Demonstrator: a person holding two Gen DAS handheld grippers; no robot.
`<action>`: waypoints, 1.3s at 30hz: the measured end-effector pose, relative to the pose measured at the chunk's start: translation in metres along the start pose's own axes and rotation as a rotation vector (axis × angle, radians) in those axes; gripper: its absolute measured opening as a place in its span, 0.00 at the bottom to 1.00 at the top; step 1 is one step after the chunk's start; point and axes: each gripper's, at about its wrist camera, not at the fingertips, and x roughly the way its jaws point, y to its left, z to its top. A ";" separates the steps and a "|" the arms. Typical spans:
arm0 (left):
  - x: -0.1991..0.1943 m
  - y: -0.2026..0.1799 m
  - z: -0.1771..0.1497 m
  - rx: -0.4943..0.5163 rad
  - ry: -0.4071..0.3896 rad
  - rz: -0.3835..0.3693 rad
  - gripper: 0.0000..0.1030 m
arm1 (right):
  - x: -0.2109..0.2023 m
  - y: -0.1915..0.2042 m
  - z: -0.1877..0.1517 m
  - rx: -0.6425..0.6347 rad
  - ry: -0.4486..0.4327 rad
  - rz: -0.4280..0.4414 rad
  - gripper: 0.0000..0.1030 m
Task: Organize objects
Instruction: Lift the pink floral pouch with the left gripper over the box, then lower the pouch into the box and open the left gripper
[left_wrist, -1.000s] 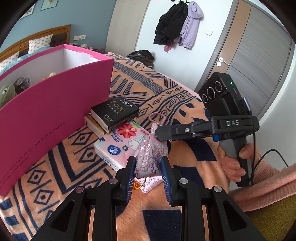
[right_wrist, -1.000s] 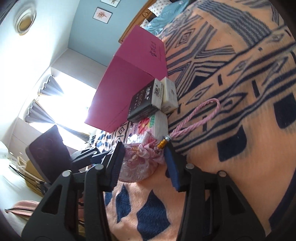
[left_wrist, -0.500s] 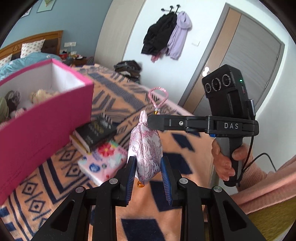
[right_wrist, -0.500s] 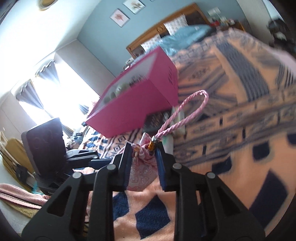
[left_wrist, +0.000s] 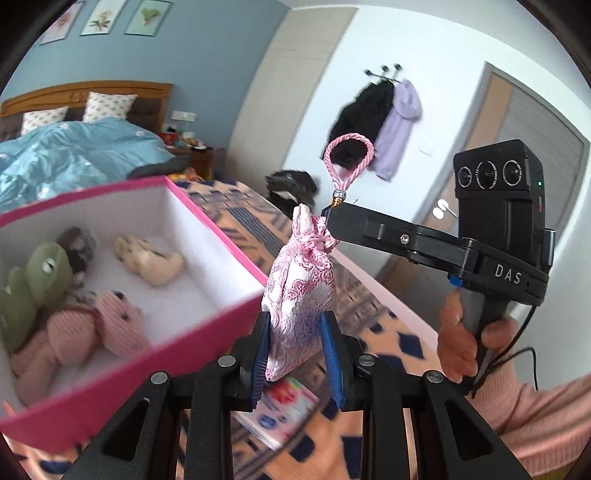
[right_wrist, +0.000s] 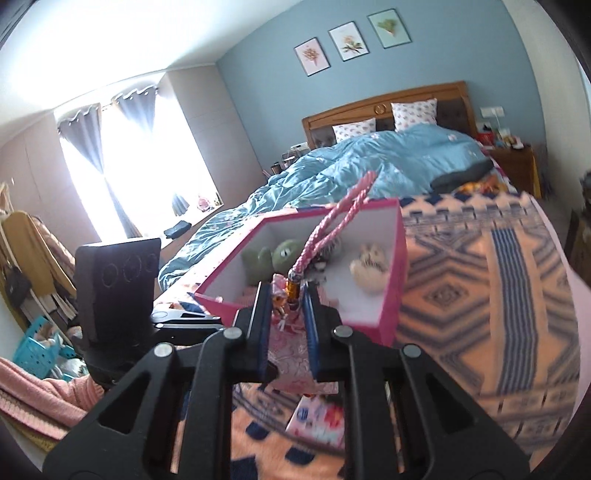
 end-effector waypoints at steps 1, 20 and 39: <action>0.001 0.007 0.008 -0.009 -0.008 0.018 0.26 | 0.007 -0.001 0.008 -0.007 0.004 0.003 0.18; 0.044 0.138 0.060 -0.252 0.105 0.312 0.26 | 0.155 -0.043 0.078 -0.011 0.178 -0.057 0.12; -0.016 0.079 0.029 -0.093 -0.090 0.233 0.54 | 0.112 -0.043 0.050 0.001 0.174 -0.032 0.28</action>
